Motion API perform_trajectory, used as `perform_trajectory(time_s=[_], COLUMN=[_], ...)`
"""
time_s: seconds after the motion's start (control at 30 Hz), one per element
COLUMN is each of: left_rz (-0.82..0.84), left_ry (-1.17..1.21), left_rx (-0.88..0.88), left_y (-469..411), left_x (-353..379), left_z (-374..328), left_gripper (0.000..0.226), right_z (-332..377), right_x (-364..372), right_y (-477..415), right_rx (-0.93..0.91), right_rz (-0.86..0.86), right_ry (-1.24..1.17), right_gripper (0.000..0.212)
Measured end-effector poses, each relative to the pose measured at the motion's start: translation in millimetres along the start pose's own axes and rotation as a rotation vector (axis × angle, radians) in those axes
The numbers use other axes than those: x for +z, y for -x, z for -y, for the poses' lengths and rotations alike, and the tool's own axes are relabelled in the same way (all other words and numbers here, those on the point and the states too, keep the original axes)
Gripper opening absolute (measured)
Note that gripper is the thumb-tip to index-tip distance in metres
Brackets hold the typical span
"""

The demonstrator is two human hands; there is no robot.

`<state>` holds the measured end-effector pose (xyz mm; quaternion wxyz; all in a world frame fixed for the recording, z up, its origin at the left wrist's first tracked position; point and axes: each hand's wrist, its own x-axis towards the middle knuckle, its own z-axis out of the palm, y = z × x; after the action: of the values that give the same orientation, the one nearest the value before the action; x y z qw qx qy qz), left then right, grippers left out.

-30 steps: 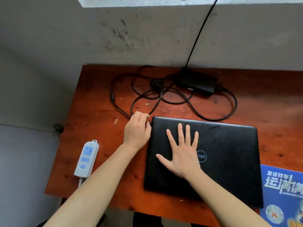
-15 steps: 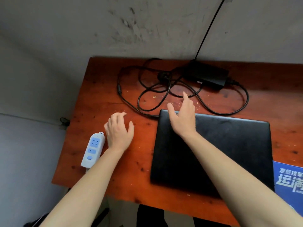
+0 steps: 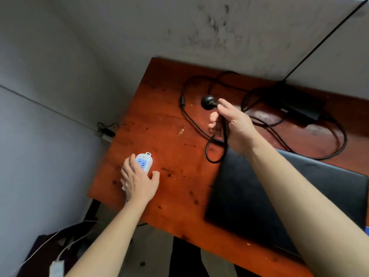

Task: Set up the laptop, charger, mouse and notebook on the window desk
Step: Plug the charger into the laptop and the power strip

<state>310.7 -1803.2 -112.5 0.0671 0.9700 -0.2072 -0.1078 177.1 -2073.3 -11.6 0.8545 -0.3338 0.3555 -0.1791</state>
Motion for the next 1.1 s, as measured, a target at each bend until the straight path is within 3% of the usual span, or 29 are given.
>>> perform_trajectory(time_s=[0.07,0.17,0.3,0.37,0.4,0.47,0.6,0.7,0.83,0.97,1.1], left_rz=[0.011,0.022,0.044,0.018,0.003,-0.001,0.014,0.002,-0.027,-0.029,-0.027], left_ry=[-0.04,-0.089,-0.028,0.036,0.07,0.112,0.118,0.148,0.131,0.126,0.095], left_rx=[-0.029,-0.053,-0.017,-0.008,0.011,0.065,0.163,0.153,0.188,0.253,0.272], left_y=[2.3,11.0,17.7,18.6,17.5,13.3,5.5,-0.8,-1.8,7.0,8.3], left_x=[-4.3,-8.6,-14.6,-19.2,-22.0,-28.1,-40.8,-49.2,-55.6,-56.9,-61.1], left_z=[9.6,23.4,30.4,24.0,18.6,6.8,-18.7,-32.7,-41.6,-44.3,-45.9], left_gripper=[0.085,0.07,0.07,0.07,0.069,0.065,0.074,0.06,0.056,0.058,0.055], right_z=[-11.4,-27.3,-49.5,-58.7,-61.2,-64.7,-62.3,-55.4,-56.6,-65.2,-75.5], right_x=[10.7,16.4,20.8,23.6,25.3,24.3,16.4,8.8,6.2,9.5,15.2], right_y=[8.9,19.3,26.5,25.7,25.6,25.8,27.5,30.9,36.8,42.4,46.4], right_rx=[0.109,0.309,0.425,0.508,0.528,0.51,0.4,0.395,0.392,0.259,0.036], right_rz=[0.127,0.209,0.247,0.272,0.265,0.222,0.193,0.225,0.211,0.237,0.236], right_ry=[-0.008,-0.198,-0.273,-0.233,-0.163,0.043,0.217,0.265,0.433,0.548,0.714], right_gripper=[0.019,0.03,0.052,0.02,0.018,0.049,0.045,0.031,0.058,0.054,0.031])
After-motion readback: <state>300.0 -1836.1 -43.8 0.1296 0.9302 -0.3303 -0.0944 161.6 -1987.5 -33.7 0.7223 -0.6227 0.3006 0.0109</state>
